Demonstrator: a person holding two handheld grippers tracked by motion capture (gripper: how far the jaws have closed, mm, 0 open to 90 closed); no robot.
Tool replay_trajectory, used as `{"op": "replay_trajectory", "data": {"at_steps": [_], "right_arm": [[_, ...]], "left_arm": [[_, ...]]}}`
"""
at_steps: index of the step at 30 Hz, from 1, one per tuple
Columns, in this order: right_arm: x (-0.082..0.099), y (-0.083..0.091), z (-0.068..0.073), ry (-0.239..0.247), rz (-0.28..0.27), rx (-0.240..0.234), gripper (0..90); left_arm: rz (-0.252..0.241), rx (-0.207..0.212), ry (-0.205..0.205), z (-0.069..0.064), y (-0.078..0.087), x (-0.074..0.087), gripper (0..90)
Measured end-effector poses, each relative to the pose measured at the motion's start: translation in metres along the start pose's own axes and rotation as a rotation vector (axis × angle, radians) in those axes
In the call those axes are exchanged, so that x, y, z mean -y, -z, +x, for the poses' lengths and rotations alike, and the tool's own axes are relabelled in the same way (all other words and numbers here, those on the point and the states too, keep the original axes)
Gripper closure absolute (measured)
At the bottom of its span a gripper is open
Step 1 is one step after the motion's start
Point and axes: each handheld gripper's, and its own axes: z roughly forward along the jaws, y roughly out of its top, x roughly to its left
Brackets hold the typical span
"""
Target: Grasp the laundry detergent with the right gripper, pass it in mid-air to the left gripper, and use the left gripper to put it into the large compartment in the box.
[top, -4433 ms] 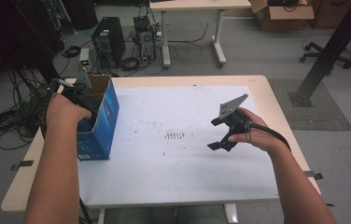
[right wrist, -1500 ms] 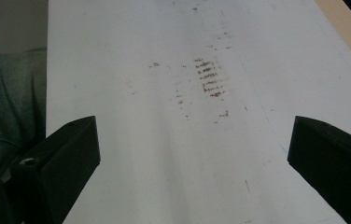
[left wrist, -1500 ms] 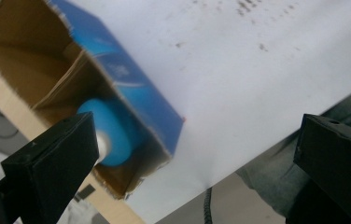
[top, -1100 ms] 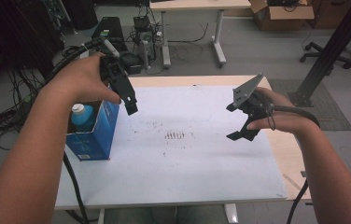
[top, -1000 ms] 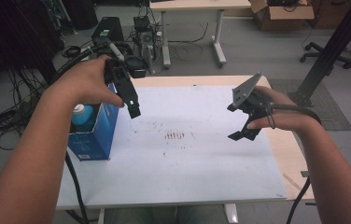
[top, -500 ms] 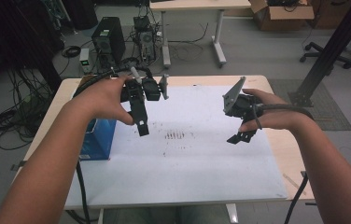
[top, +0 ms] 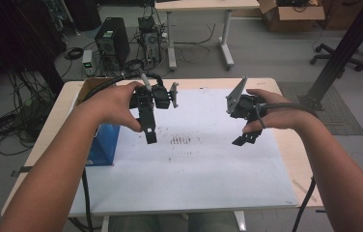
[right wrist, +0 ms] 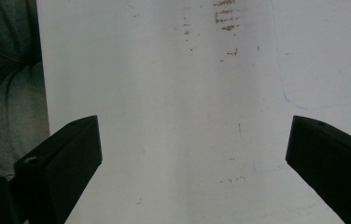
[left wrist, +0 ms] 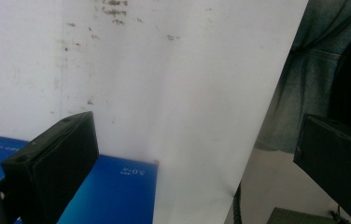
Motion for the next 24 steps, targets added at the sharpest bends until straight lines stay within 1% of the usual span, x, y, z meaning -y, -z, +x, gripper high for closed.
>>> {"op": "replay_trajectory", "data": {"at_steps": [3,4,9,15,16,19,24], "right_arm": [[-0.0023,-0.0028,-0.0017,0.004,0.011,-0.005,3.8],[-0.0031,-0.0037,-0.0023,0.002,0.014,-0.005,3.8],[-0.0070,-0.0067,-0.0047,0.006,0.016,-0.014,3.9],[-0.0073,-0.0072,-0.0047,0.001,0.017,-0.013,3.8],[-0.0070,-0.0069,-0.0048,0.004,0.016,-0.014,3.9],[-0.0064,-0.0059,-0.0044,-0.002,0.015,-0.012,3.8],[-0.0063,-0.0062,-0.0034,0.003,0.017,-0.013,3.9]], "left_arm": [[0.001,0.003,-0.008,0.0021,-0.0020,0.0019,0.2],[-0.003,0.008,-0.002,0.0026,-0.0031,0.0029,0.2],[-0.004,0.006,-0.002,0.0060,-0.0029,0.0045,0.2],[-0.007,0.010,-0.008,0.0045,-0.0019,0.0035,0.2],[-0.011,0.011,-0.004,0.0041,-0.0018,0.0033,0.2],[-0.012,0.021,-0.008,0.0036,-0.0005,0.0030,0.2],[-0.011,0.018,-0.011,0.0043,-0.0011,0.0034,0.2]]}}
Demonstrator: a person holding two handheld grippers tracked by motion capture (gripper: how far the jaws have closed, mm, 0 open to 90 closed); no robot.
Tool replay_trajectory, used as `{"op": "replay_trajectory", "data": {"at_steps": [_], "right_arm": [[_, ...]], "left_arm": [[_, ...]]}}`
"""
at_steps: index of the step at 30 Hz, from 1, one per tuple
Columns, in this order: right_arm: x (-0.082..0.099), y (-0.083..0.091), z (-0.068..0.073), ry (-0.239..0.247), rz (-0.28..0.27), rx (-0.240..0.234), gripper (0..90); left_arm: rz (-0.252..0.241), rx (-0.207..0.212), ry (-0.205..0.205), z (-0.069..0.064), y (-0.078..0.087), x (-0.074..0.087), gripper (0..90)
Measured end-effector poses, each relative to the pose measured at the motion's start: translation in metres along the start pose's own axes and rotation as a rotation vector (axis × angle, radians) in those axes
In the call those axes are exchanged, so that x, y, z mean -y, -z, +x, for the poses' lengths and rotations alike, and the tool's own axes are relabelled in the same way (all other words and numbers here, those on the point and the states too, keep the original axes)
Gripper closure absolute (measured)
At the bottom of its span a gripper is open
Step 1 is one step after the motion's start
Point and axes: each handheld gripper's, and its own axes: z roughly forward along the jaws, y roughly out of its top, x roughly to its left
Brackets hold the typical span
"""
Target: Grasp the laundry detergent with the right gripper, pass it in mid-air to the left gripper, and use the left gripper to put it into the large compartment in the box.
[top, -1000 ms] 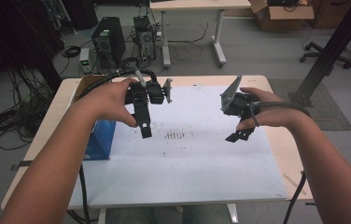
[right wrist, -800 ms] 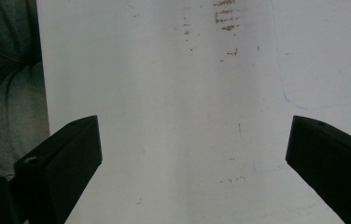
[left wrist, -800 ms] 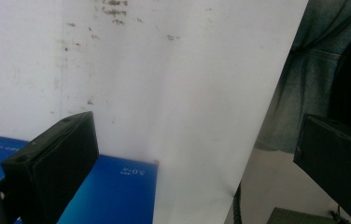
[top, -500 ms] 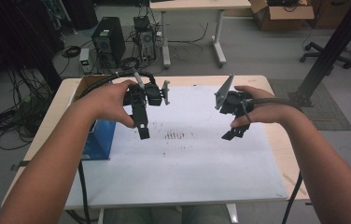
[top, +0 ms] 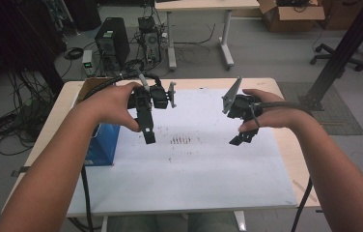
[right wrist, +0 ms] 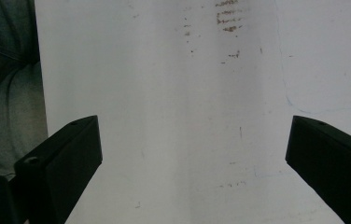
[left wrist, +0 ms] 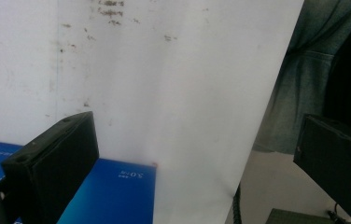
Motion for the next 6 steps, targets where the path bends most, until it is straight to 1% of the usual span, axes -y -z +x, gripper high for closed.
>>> {"op": "replay_trajectory", "data": {"at_steps": [5,6], "right_arm": [[-0.0008,0.0008,0.0010,0.000,-0.005,0.002,3.8],[-0.0011,0.0011,0.0014,-0.001,-0.004,0.004,3.8]], "left_arm": [[0.004,0.001,-0.002,-0.0019,0.0005,-0.0007,0.2],[-0.003,-0.004,-0.004,-0.0023,0.0005,-0.0005,0.2]]}}
